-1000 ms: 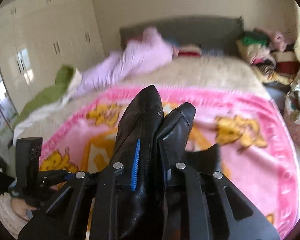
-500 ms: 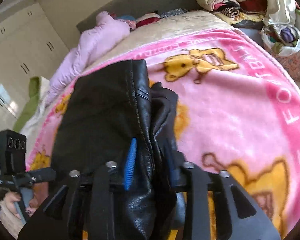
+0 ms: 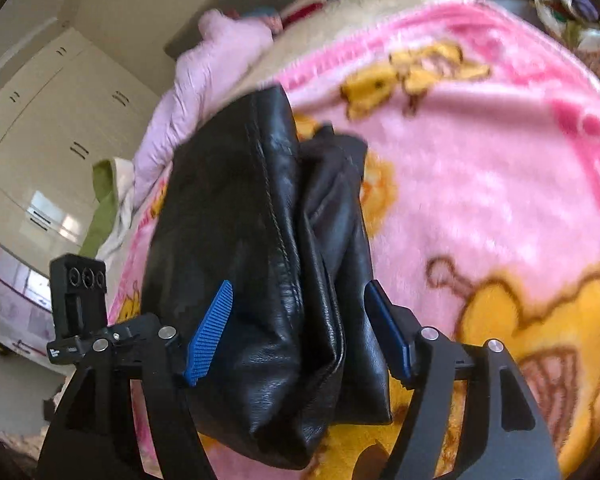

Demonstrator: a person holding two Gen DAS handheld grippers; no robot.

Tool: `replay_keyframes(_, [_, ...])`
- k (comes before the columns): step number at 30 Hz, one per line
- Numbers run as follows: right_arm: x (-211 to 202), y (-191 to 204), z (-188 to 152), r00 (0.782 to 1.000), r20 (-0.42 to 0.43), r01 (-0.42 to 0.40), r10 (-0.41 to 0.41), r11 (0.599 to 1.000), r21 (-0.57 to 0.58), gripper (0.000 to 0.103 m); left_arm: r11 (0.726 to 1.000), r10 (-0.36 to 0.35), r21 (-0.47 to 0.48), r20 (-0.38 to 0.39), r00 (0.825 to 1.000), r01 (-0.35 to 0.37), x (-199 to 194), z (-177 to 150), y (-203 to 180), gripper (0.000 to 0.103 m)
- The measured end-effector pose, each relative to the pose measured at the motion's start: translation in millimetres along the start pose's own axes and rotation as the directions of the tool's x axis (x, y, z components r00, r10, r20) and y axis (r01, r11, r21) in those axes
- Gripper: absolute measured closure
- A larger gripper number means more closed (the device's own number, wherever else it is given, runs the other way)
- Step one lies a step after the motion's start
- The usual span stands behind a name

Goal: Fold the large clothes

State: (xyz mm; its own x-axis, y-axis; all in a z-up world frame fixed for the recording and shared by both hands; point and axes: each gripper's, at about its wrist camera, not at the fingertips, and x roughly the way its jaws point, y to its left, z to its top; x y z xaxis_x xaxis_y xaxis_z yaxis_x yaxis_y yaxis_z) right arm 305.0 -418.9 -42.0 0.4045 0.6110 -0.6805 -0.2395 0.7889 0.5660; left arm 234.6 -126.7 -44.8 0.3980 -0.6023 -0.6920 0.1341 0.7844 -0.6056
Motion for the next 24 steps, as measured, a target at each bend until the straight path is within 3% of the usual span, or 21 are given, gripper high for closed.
replay_keyframes(7, [26,-16,-7,0.995,-0.073,-0.054,0.062,0.993,0.104,0.038,1.0,-0.003,0.012,-0.011,1.0,0.003,4,9,-1,0.009])
replay_keyframes(10, [25,0,-11,0.998,-0.045,-0.047,0.052,0.993,0.108,0.041,1.0,-0.018,-0.01,0.01,1.0,0.018,-6,16,7,0.01])
replay_keyframes(12, [25,15,-18,0.996,-0.011,-0.088,0.089,0.991,0.105,0.041,1.0,-0.019,-0.015,0.041,0.999,0.02,-19,23,14,0.01])
replay_keyframes(18, [56,64,-34,0.99,-0.003,-0.139,0.14,0.985,0.102,0.041,0.996,0.073,0.051,0.118,0.99,-0.08,-73,40,29,0.01])
replay_keyframes(22, [82,76,-42,0.981,0.009,-0.194,0.196,0.964,0.179,0.041,0.99,0.131,0.027,0.122,0.984,-0.135,-85,46,45,0.01])
replay_keyframes(24, [88,90,-46,0.982,0.002,-0.187,0.189,0.97,0.157,0.041,0.987,0.156,0.01,0.144,0.977,-0.159,-89,45,50,0.01])
